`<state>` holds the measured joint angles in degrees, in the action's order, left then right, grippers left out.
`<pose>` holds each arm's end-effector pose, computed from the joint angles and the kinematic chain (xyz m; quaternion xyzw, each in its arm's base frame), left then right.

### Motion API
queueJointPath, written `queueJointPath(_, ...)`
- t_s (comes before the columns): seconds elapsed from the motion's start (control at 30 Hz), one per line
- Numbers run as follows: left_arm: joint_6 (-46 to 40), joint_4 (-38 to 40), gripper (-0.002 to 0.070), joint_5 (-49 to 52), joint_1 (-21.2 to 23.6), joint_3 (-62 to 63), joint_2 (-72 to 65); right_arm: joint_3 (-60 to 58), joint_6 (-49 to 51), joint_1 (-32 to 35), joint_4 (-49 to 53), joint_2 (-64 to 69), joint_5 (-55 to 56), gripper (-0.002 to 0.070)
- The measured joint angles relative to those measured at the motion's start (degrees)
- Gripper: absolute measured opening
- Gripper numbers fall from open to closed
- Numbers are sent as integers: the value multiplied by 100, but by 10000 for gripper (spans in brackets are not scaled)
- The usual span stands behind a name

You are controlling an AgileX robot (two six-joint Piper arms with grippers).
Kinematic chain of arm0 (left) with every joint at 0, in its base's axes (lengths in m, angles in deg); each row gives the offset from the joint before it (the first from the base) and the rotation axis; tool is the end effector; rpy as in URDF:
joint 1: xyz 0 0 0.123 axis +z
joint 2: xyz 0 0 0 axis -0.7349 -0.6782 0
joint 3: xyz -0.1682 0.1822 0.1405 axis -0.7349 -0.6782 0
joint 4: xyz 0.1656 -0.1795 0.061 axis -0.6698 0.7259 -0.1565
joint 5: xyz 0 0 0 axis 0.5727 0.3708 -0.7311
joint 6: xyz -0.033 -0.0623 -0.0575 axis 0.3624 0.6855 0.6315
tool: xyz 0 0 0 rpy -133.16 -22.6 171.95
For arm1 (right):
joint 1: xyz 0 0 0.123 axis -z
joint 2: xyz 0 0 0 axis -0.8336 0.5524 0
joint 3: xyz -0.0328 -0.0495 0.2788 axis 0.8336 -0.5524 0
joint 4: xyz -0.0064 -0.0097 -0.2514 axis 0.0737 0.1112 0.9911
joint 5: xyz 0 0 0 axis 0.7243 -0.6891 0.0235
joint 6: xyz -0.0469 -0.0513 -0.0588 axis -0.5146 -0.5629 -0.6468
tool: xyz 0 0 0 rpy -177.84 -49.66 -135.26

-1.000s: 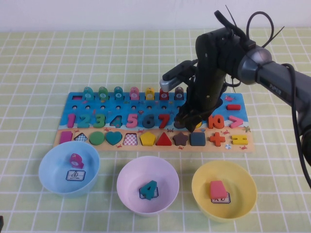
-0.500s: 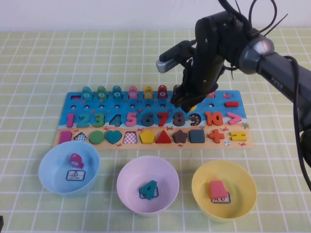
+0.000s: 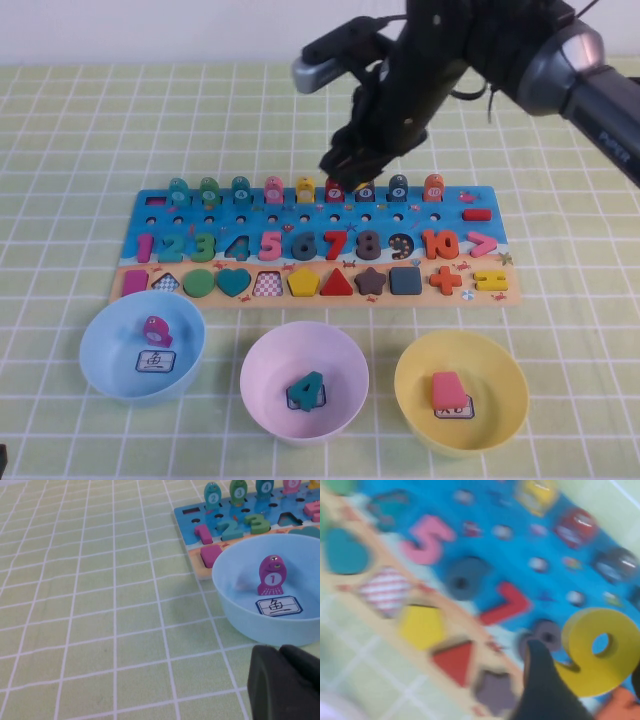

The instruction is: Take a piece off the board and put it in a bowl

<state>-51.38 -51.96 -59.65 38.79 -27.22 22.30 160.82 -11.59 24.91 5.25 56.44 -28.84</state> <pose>0.0524 -0.0054 0.1717 0.0948 0.7995 -0.0015 0.5932 0.4097 0.2602 0.2960 -0.3534 0.9076 0.0804 0.2118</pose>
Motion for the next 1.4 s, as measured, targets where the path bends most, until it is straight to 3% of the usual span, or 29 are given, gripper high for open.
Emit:
queueJointPath(0.5,0,0,-5,0,0,0,0,0,-341,-1458,-433,-19,-12,321)
queueJointPath(0.67,0,0,-5,0,0,0,0,-204,-341,-1568,-401,-108,-12,321)
queueJointPath(1.07,0,-137,-5,0,0,0,0,-2387,-341,-1681,-112,-1557,-12,321)
queueJointPath(1.4,0,-150,-5,0,0,0,0,-2785,-341,-1757,-101,-1328,23,321)
